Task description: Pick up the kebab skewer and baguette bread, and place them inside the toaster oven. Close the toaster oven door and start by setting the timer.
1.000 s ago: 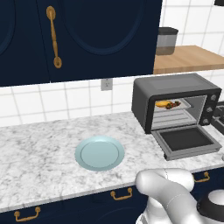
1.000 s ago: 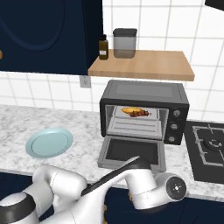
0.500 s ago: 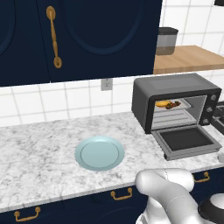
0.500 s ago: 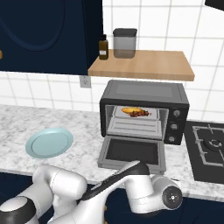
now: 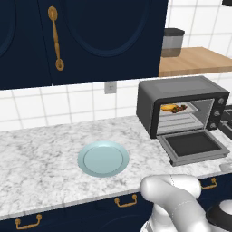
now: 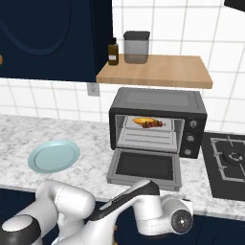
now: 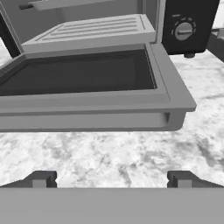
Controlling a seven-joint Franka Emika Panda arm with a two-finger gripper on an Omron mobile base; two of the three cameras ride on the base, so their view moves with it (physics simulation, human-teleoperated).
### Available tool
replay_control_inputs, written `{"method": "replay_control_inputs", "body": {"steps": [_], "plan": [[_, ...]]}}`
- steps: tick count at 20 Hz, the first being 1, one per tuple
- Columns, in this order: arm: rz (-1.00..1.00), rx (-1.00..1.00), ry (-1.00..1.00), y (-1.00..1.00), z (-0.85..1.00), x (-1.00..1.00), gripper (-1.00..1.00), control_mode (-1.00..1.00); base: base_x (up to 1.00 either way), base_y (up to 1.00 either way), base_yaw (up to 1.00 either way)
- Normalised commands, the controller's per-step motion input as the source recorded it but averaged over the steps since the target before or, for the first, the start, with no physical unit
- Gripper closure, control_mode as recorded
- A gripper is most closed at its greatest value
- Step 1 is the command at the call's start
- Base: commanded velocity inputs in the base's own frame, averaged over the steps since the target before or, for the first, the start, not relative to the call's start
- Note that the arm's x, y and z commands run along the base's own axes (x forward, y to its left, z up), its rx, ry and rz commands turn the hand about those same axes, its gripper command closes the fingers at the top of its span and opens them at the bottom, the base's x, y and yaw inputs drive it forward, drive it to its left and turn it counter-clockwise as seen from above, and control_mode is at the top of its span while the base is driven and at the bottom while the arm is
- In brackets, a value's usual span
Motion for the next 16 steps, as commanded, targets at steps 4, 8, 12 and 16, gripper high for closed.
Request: {"method": "replay_control_inputs", "body": {"steps": [4,8,12,16], "plan": [[0.00,0.00,-0.02,0.00,-0.02,0.09,-1.00,-1.00,0.00,0.00,0.00],[0.00,0.00,0.00,0.00,-0.03,0.11,-1.00,-1.00,0.00,0.00,0.00],[0.00,0.00,0.00,0.00,-0.09,0.07,-1.00,-1.00,0.00,0.00,0.00],[0.00,0.00,0.00,0.00,-0.20,0.00,-1.00,-1.00,0.00,0.00,0.00]]}}
